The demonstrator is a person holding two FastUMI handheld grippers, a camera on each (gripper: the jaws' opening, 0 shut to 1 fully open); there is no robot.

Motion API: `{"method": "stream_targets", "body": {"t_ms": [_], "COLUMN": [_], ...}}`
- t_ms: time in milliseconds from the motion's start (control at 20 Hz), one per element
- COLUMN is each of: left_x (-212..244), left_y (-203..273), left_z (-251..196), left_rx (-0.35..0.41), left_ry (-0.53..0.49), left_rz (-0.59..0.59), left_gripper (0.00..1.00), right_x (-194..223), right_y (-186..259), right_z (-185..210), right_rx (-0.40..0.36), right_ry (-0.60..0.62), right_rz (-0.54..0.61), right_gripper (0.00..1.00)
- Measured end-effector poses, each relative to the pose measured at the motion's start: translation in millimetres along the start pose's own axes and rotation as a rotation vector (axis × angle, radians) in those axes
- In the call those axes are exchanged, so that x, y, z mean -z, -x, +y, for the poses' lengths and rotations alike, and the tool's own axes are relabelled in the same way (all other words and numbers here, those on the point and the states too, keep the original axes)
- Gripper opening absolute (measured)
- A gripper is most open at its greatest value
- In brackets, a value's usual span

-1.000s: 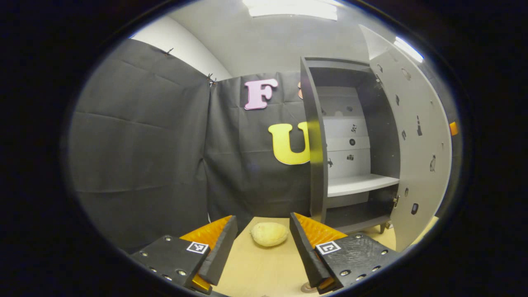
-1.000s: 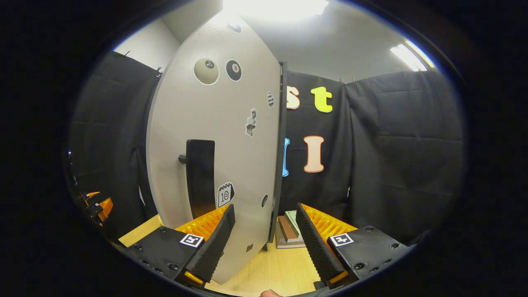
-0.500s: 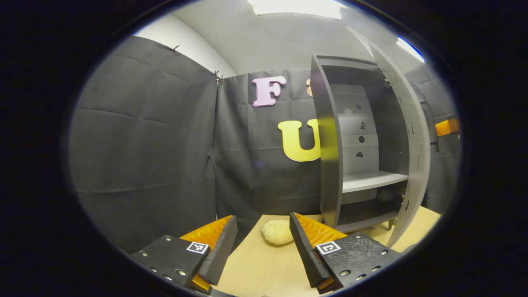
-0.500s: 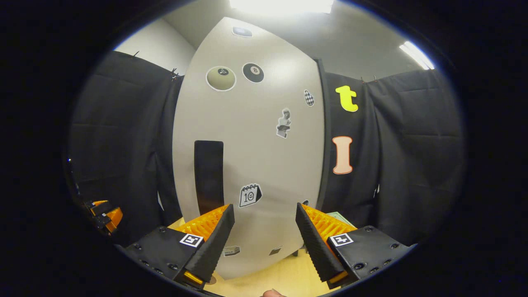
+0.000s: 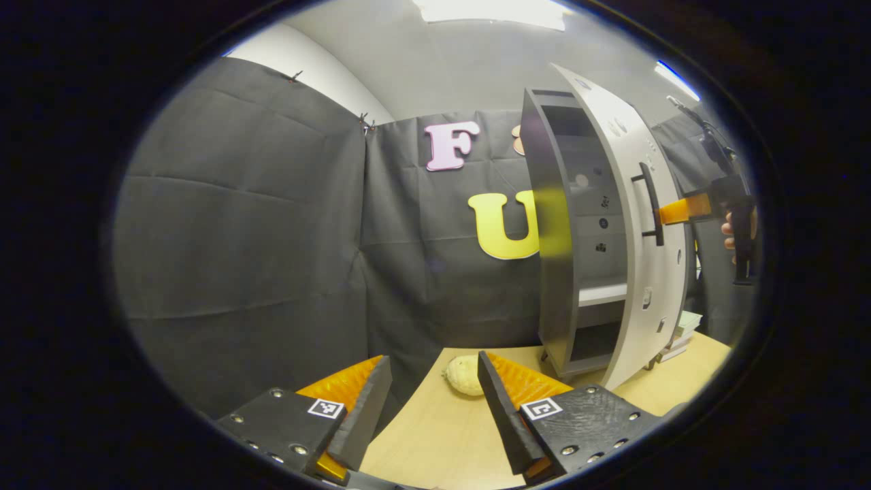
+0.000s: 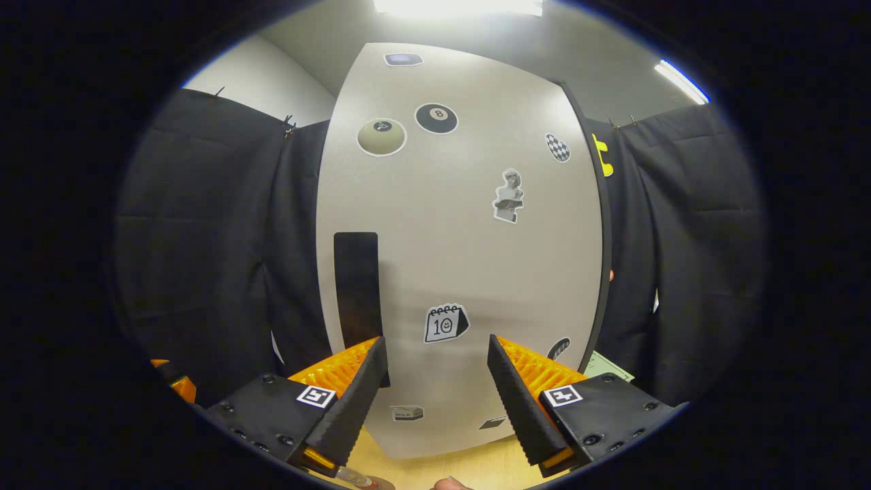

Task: Open the cabinet door with the right hand, grasp the bottle in the cabinet with the left hand and place it on the coaster, then close the cabinet door with the right hand.

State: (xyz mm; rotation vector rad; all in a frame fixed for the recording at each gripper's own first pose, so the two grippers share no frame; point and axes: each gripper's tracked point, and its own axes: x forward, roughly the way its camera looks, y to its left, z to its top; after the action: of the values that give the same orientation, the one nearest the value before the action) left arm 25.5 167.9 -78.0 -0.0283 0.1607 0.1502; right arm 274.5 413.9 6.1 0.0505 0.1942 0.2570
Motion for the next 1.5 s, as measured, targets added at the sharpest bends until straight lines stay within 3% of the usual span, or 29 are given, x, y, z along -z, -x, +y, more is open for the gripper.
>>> {"method": "stream_targets", "body": {"t_ms": [300,600,1150,1500], "left_x": [-4.5,-18.2,-84.0,-103.9], "left_y": [10.8,18.2,49.3,79.9], "left_z": [4.9,-6.7,-162.1,-241.3], "left_rx": [0.011,0.028,0.127,0.141], "left_ry": [0.0,0.02,-0.033,-0.036], "left_rz": [0.001,-0.001,-0.092,-0.099], "left_gripper": [0.77,0.77,0.77,0.78], "right_x": [-0.9,-7.9,4.3,27.8], "right_y": [-27.8,2.3,116.3,174.9], "right_z": [3.3,-9.8,-131.3,-207.4], "right_rx": [0.022,0.02,0.052,0.076], "right_ry": [-0.049,-0.035,0.072,0.085], "right_rz": [0.017,-0.014,-0.04,-0.039], "right_gripper": [0.95,0.92,0.95,0.96]}}
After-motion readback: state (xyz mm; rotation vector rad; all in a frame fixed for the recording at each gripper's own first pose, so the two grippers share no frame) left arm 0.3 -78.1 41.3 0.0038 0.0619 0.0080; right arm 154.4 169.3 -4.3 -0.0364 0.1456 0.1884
